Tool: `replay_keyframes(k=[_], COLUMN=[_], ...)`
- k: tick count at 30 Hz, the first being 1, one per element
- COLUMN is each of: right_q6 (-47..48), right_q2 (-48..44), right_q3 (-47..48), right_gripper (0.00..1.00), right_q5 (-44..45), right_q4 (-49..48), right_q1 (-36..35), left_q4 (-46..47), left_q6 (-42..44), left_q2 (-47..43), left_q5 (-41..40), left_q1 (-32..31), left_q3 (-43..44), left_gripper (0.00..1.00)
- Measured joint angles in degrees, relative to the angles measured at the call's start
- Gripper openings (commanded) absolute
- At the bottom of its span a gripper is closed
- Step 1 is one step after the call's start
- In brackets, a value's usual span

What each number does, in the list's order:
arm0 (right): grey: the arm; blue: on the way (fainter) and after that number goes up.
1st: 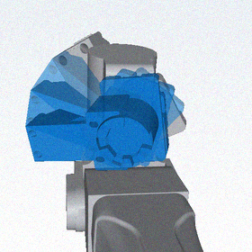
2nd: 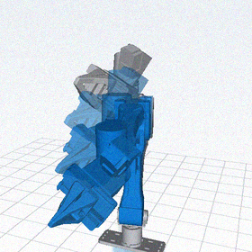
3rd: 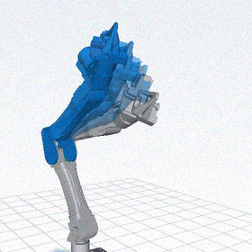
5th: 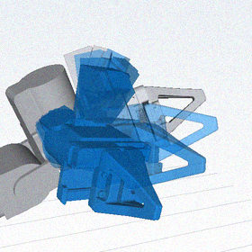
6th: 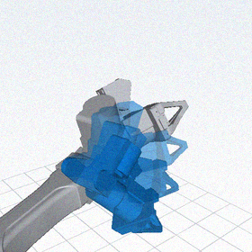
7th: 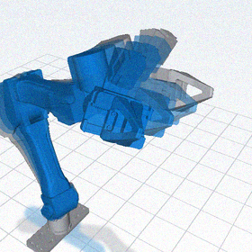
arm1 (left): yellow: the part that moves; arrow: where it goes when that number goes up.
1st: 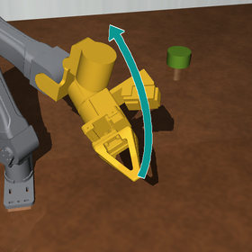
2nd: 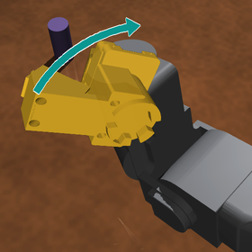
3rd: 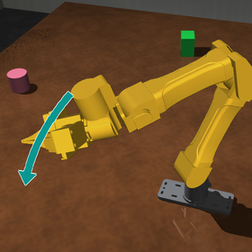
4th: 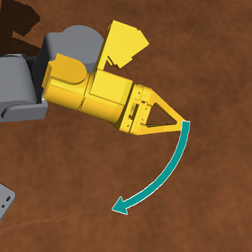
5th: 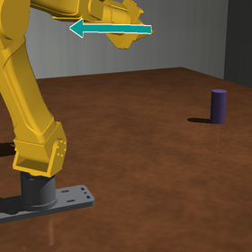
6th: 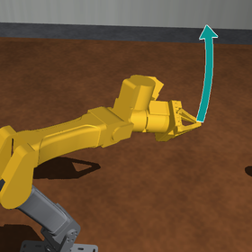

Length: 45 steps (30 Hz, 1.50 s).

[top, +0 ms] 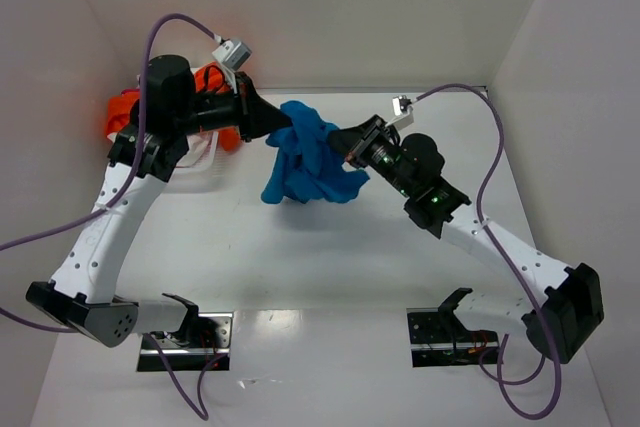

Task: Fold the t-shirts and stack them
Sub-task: Move the tshirt to the center of the board

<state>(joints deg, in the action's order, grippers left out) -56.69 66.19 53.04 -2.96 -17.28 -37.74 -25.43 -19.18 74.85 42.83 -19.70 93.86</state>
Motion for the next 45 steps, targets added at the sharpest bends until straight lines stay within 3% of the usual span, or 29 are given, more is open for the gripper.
replay_keyframes(k=[6,9,11,14,17,25,35,45], right_q6=[4.31,6.36,7.76,9.53,10.91,13.6,15.52,16.35], right_q2=[-5.92,-9.99,-11.87,-13.07,-12.55,-10.82,-10.82,-10.95], right_q3=[5.68,10.27,13.31,16.15,19.19,23.15,23.45,23.47], right_gripper=[0.0,0.0,0.0,0.0,0.0,0.0,0.0,0.0], right_q5=[4.96,5.64,5.14,4.66,4.17,2.73,3.78,4.0], right_q4=[8.48,11.98,13.79,15.54,16.9,19.54,21.75,22.84], right_q1=[1.29,4.26,5.2,5.29,5.53,5.53,5.53,5.53], left_q4=[0.17,2.51,6.14,10.47,12.39,15.76,19.23,28.63], left_q6=[1.03,0.39,-0.87,-2.4,-3.28,-3.67,-2.32,-1.05], left_q2=[-1.22,-2.82,-3.61,-3.91,-2.05,6.99,21.0,26.21], left_q5=[-7.58,-11.23,-11.32,-10.54,-8.79,-6.86,-7.98,-21.24], left_q1=[0.0,0.0,-0.28,-0.74,-0.57,-3.39,-17.0,-21.73], left_q3=[-4.2,-9.62,-13.73,-19.06,-22.03,-26.64,-25.09,-26.97], left_gripper=[0.09,0.18,0.36,0.85,1.0,1.0,1.0,1.0])
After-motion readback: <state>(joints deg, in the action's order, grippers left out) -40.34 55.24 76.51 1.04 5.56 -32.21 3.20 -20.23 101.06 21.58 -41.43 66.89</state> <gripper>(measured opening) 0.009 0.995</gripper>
